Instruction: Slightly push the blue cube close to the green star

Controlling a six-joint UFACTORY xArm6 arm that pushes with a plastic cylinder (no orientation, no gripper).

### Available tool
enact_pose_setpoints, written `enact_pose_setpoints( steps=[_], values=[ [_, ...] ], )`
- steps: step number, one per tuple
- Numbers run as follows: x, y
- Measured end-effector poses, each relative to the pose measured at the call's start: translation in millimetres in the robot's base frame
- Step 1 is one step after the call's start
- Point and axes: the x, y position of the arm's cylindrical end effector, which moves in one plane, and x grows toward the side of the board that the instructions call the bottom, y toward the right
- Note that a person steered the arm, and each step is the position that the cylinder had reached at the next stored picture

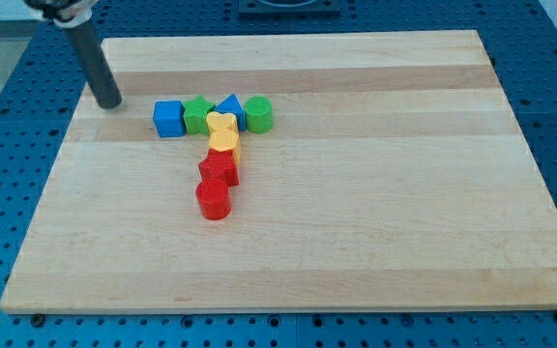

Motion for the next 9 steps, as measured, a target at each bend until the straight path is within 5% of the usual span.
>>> enact_pose_setpoints(
  steps=[9],
  values=[
    [24, 52]
  ],
)
